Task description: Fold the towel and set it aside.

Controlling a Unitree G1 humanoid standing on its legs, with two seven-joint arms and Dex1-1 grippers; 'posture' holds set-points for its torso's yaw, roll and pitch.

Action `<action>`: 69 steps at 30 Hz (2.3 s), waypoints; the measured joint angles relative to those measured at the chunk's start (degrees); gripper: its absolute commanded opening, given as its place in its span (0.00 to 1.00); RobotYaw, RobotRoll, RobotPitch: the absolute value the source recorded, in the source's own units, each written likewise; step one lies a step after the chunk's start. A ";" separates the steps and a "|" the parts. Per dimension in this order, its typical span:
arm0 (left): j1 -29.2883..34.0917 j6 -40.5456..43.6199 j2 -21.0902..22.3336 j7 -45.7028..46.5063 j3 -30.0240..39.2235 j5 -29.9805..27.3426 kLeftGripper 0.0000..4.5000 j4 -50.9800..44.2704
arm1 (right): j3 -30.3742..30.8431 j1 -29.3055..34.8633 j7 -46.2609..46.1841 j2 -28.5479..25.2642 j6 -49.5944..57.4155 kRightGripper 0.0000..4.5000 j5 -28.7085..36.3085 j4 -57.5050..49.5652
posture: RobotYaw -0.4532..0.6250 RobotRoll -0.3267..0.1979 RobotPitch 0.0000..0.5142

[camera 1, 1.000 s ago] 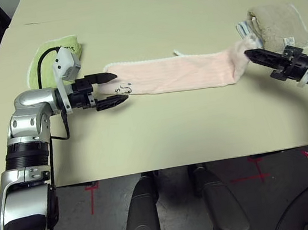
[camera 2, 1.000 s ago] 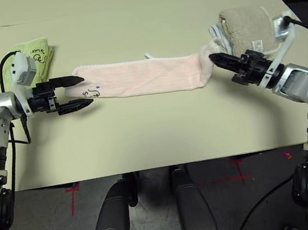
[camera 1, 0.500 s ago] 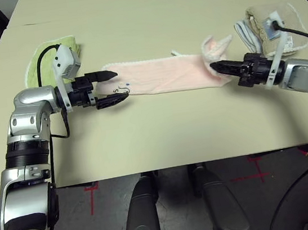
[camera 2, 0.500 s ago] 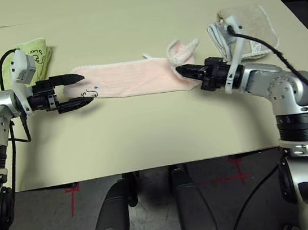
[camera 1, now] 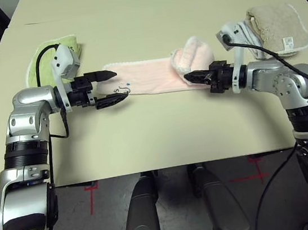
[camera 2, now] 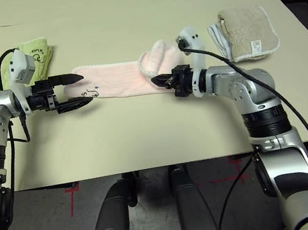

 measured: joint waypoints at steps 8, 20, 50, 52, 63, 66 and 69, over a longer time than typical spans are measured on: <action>0.64 0.57 0.12 0.23 0.00 0.00 1.00 -1.19 | 2.77 -0.45 0.05 1.13 0.02 0.06 -3.08 0.47 | 0.48 0.62 0.45; 0.97 1.10 0.21 0.80 -0.01 -0.08 1.00 -1.53 | 4.66 1.82 15.31 -5.78 -13.56 0.99 -5.80 -3.38 | 0.46 0.62 0.44; 2.08 3.59 -2.36 4.37 -0.04 -1.84 1.00 -5.79 | -3.19 -16.24 38.10 0.19 -75.77 0.00 -22.70 56.38 | 0.51 0.62 0.44; 2.08 3.68 -2.34 4.38 -0.04 -1.85 1.00 -5.79 | -3.10 -16.33 37.89 1.48 -76.49 0.00 -23.57 57.63 | 0.52 0.62 0.44; 2.07 3.99 -2.27 4.32 -0.07 -1.86 1.00 -5.83 | 0.47 -17.28 31.58 4.39 -75.37 0.00 -31.35 63.66 | 0.53 0.62 0.44; 2.07 3.98 -2.18 4.24 -0.07 -1.86 1.00 -5.83 | -0.64 -17.52 32.02 4.35 -74.20 0.00 -30.84 63.67 | 0.53 0.62 0.44; 2.07 3.97 -2.09 4.18 -0.07 -1.86 1.00 -5.79 | -5.21 -18.92 33.78 4.30 -70.76 0.00 -26.46 63.53 | 0.53 0.62 0.44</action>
